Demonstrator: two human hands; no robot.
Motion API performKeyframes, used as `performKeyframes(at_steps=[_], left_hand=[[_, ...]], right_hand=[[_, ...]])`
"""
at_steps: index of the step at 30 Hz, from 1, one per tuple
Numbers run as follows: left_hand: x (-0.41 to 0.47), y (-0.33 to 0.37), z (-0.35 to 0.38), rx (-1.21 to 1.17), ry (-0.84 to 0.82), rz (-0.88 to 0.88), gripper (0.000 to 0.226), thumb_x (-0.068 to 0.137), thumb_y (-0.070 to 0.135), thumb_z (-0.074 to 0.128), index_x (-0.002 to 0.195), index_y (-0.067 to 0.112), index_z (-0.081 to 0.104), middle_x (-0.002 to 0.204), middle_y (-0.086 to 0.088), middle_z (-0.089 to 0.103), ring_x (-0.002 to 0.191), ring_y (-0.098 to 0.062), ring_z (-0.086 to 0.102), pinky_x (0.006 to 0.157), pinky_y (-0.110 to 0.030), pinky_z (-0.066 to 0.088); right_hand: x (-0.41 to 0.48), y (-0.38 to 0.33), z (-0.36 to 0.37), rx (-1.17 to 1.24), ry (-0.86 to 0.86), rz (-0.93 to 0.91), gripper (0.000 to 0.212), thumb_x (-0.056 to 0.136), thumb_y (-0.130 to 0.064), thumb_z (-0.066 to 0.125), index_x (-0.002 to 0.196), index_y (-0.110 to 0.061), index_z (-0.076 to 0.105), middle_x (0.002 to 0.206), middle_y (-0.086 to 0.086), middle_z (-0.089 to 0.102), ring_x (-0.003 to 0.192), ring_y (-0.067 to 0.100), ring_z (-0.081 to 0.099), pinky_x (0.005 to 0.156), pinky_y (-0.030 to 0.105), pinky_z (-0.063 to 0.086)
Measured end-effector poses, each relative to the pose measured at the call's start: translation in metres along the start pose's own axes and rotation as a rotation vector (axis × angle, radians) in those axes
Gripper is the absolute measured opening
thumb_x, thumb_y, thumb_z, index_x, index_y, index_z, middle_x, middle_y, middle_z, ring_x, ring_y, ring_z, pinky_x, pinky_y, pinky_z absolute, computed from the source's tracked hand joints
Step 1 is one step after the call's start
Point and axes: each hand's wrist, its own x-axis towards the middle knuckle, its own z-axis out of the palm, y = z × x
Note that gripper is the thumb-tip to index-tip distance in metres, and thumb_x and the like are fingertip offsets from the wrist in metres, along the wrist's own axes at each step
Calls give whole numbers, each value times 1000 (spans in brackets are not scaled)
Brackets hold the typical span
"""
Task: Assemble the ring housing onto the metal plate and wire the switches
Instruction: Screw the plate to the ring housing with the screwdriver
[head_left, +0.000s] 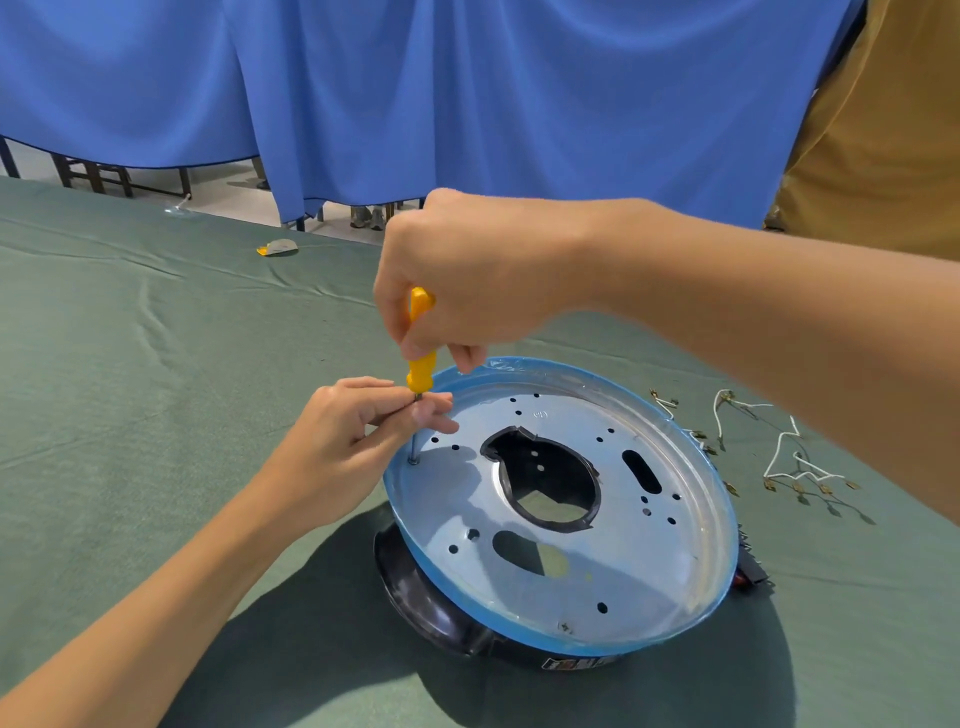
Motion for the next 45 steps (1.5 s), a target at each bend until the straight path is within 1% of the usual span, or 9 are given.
performKeyframes(at_steps=[6, 11, 15, 17, 21, 28, 33, 40, 45], left_hand=[[0, 0, 5, 105, 93, 21, 23, 84, 29, 63, 77, 15, 79, 89, 25, 73, 95, 17, 62, 104, -29, 35], [0, -5, 0, 65, 8, 28, 21, 96, 28, 57, 93, 24, 77, 103, 30, 70, 112, 12, 57, 106, -43, 40], [-2, 0, 4, 46, 80, 14, 13, 82, 31, 72, 88, 23, 79, 94, 41, 66, 102, 17, 58, 102, -51, 43], [0, 0, 4, 78, 87, 10, 15, 79, 27, 70, 81, 17, 80, 86, 39, 67, 101, 20, 57, 104, -50, 40], [0, -4, 0, 24, -33, 7, 17, 93, 26, 62, 87, 20, 78, 99, 29, 71, 114, 10, 58, 108, -50, 38], [1, -5, 1, 94, 124, 1, 4, 74, 29, 72, 76, 32, 75, 79, 44, 63, 98, 19, 60, 109, -34, 32], [1, -8, -4, 105, -8, 22, 18, 89, 29, 61, 87, 22, 77, 93, 28, 72, 111, 11, 60, 114, -34, 28], [-1, -5, 0, 113, 40, 6, 8, 83, 23, 72, 80, 24, 79, 91, 31, 71, 105, 13, 61, 111, -31, 29], [0, -4, -2, 110, -57, 25, 22, 90, 28, 55, 88, 23, 76, 102, 36, 66, 114, 14, 56, 114, -34, 28]], right_hand=[[4, 1, 9, -77, -8, 70, 44, 100, -36, 45, 64, -12, 53, 45, -5, 64, 40, 4, 60, 46, 17, 48], [-3, 8, -6, 11, -38, 25, 7, 86, -32, 69, 83, -26, 67, 57, -12, 68, 54, -1, 66, 52, 18, 47], [-1, 6, 4, -36, 27, 36, 39, 93, -40, 58, 66, -13, 64, 48, -6, 65, 41, 6, 62, 44, 16, 48], [0, 4, 4, -56, 24, 60, 45, 93, -46, 55, 65, -13, 62, 47, -5, 65, 40, 8, 62, 42, 16, 47], [-1, 2, -5, 10, 16, 9, 9, 85, -30, 70, 79, -24, 67, 53, -11, 66, 50, 2, 66, 48, 13, 47], [-2, 8, 1, -92, 1, 80, 48, 98, -42, 48, 62, -13, 59, 43, -7, 62, 44, 10, 64, 40, 16, 42], [-5, 9, -5, 2, 11, 34, 9, 86, -29, 70, 79, -25, 67, 56, -8, 68, 52, 1, 66, 45, 11, 45], [-1, 7, 2, -46, -13, 86, 45, 94, -44, 54, 64, -13, 64, 46, -7, 64, 43, 9, 63, 37, 11, 41], [-4, 6, -2, 31, -30, 19, 4, 85, -27, 71, 83, -24, 69, 58, -11, 69, 52, -1, 66, 51, 14, 47]])
